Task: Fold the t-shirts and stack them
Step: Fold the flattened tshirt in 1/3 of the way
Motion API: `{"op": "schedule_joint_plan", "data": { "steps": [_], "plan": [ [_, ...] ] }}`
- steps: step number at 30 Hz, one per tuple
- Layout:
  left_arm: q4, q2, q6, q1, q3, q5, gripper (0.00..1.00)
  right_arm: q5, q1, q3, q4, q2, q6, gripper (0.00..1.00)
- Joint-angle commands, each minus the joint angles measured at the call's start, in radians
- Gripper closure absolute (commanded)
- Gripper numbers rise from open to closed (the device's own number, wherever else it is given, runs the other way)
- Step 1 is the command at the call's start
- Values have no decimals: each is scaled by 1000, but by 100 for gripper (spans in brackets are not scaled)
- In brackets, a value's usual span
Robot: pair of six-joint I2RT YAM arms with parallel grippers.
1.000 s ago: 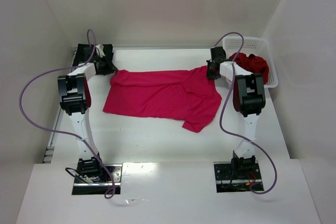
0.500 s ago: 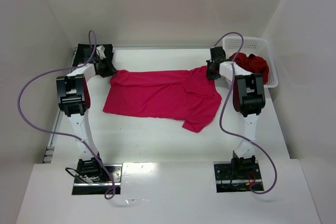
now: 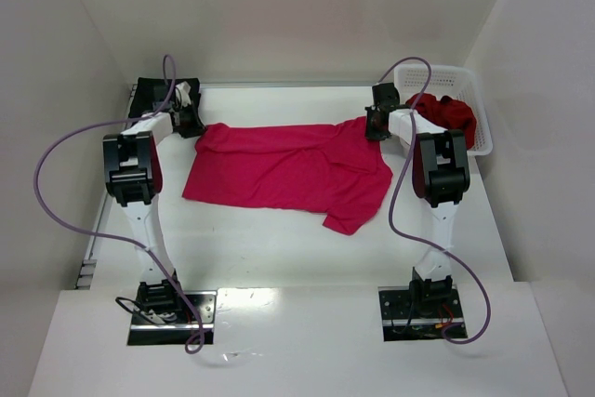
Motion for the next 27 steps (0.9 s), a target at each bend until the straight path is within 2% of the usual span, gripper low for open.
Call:
{"op": "schedule_joint_plan", "data": {
  "steps": [1, 5, 8, 13, 18, 22, 25, 26, 27],
  "plan": [
    [12, 4, 27, -27, 49, -81, 99, 12, 14, -16, 18, -29, 0, 91],
    [34, -17, -4, -48, 60, -270, 100, 12, 14, -16, 18, -29, 0, 91],
    [55, -27, -27, -48, 60, -356, 100, 12, 14, -25, 18, -29, 0, 90],
    [44, -36, -64, -39, 95, -450, 100, 12, 14, -25, 18, -29, 0, 90],
    [67, -54, -84, -16, 55, -461, 95, 12, 14, -25, 18, -29, 0, 90],
    [67, -45, -96, -7, 67, -430, 87, 2, 14, -25, 18, -20, 0, 90],
    [55, -36, -96, 2, 83, -418, 71, -7, 14, -16, 18, -20, 0, 90],
    [55, -36, -96, 2, 83, -418, 60, -7, 14, -16, 18, -20, 0, 90],
    [55, -45, -96, 2, 83, -396, 57, -22, 14, -16, 18, -20, 0, 87]
  ]
}}
